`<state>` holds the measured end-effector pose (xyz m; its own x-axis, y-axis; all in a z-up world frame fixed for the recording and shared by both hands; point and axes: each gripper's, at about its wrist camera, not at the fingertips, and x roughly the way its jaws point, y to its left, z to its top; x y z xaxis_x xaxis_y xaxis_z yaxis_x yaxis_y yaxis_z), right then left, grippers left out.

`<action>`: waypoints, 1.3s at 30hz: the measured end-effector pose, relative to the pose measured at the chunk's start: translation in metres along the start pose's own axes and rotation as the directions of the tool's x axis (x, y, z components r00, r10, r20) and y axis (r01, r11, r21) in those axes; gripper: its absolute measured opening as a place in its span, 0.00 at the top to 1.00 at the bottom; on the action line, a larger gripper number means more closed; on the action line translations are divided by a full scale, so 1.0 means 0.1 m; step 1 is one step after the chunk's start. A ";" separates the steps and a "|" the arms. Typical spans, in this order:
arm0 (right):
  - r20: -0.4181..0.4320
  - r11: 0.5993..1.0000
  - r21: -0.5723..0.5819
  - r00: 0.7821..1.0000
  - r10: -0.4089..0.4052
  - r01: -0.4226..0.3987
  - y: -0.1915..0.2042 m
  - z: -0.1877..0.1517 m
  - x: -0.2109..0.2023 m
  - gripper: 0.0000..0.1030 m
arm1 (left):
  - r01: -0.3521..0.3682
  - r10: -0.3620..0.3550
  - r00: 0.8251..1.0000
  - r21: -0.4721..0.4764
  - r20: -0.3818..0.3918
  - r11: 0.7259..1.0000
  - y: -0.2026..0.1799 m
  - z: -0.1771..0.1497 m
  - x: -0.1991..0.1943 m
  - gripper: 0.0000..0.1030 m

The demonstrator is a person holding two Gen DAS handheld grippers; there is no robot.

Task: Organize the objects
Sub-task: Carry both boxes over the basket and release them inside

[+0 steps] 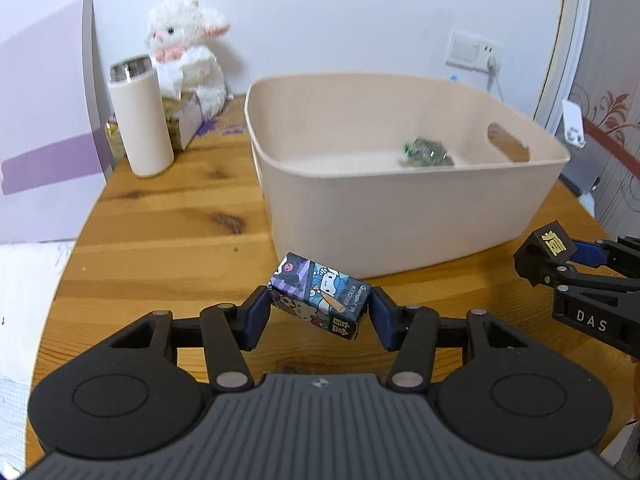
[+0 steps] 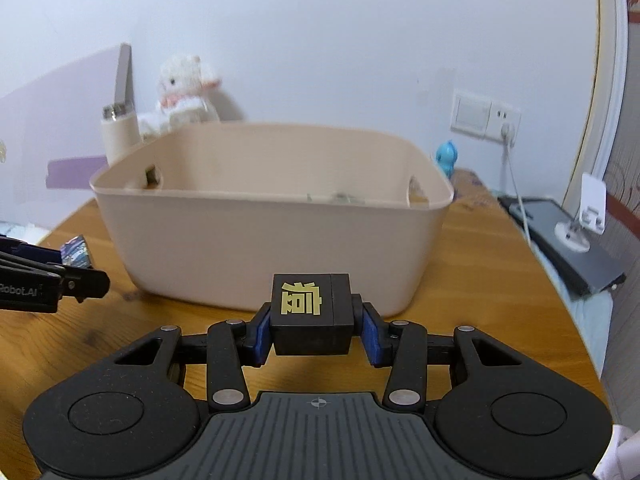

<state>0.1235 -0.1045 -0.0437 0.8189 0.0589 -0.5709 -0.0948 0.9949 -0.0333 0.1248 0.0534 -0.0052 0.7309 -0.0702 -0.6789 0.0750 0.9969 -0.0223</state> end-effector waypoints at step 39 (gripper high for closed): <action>0.086 0.999 0.027 0.995 -0.046 0.044 -0.18 0.77 0.51 0.60 | -0.059 0.055 0.997 0.083 0.049 0.995 -0.40 0.99 0.63 0.46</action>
<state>0.2110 -0.1133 -0.0092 0.8681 0.0202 -0.4960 -0.0439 0.9984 -0.0362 0.2354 0.0056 0.0259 0.7664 -0.0170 -0.6422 0.0881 0.9930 0.0788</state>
